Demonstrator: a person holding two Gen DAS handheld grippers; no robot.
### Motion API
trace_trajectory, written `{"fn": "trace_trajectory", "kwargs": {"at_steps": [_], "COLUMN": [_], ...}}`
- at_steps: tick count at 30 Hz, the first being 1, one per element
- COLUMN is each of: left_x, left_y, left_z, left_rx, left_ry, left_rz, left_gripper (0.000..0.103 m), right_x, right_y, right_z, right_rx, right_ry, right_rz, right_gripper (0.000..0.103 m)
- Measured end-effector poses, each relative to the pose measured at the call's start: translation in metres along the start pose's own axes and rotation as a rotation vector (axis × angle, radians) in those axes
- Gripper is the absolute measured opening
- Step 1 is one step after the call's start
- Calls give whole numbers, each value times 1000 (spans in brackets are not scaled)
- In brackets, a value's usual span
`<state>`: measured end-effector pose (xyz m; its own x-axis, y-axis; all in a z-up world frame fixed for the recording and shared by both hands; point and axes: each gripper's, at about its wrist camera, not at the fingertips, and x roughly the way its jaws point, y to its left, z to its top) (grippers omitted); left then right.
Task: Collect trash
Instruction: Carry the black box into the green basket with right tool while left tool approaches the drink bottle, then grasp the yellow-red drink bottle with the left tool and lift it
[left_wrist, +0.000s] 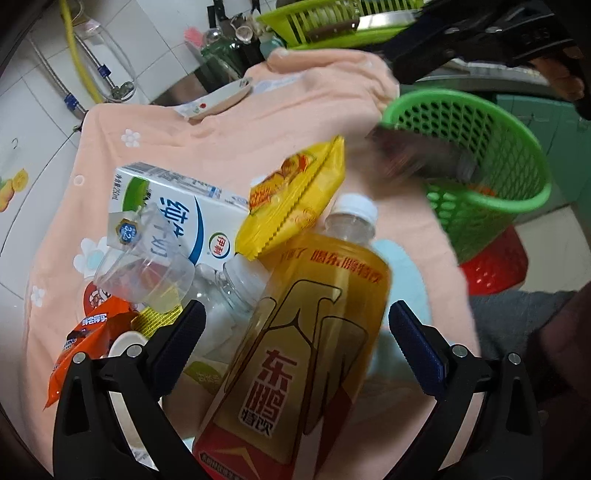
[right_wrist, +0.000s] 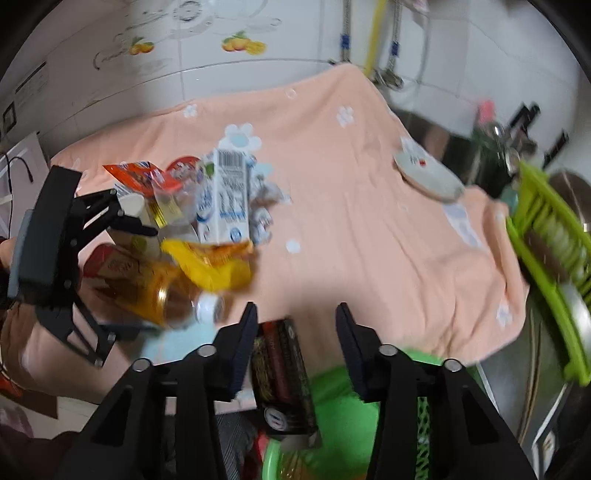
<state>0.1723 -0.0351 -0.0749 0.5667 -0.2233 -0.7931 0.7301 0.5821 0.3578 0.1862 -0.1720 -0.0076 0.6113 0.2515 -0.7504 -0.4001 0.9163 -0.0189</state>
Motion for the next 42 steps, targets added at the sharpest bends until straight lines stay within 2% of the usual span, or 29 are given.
{"fn": "trace_trajectory", "kwargs": {"at_steps": [4, 6, 8, 12, 16, 25, 32, 39, 42], "left_x": [-1, -4, -5, -4, -5, -8, -2, -14, -25], "left_y": [-7, -10, -13, -11, -10, -8, -13, -12, -9], "left_z": [3, 5, 7, 7, 6, 6, 10, 10, 11], "left_rx": [9, 5, 3, -13, -10, -8, 2, -85, -148], "left_ry": [-18, -31, -28, -30, -40, -21, 32, -15, -54], "left_rz": [10, 8, -2, -13, -31, -75, -38, -67, -108], "left_gripper": [90, 73, 68, 68, 68, 68, 70, 68, 68], "right_x": [27, 50, 57, 45, 23, 11, -1, -16, -23], "right_y": [-10, -15, -14, -25, -38, -44, -37, -28, -30], "right_z": [-25, -43, -53, -53, -51, -53, -53, -58, -60], "right_rx": [79, 147, 143, 161, 157, 174, 171, 151, 155], "right_ry": [51, 112, 123, 92, 53, 33, 2, -27, -44], "right_rz": [38, 83, 76, 68, 21, -1, 10, 14, 6], "right_gripper": [40, 40, 40, 40, 41, 50, 55, 55, 55]}}
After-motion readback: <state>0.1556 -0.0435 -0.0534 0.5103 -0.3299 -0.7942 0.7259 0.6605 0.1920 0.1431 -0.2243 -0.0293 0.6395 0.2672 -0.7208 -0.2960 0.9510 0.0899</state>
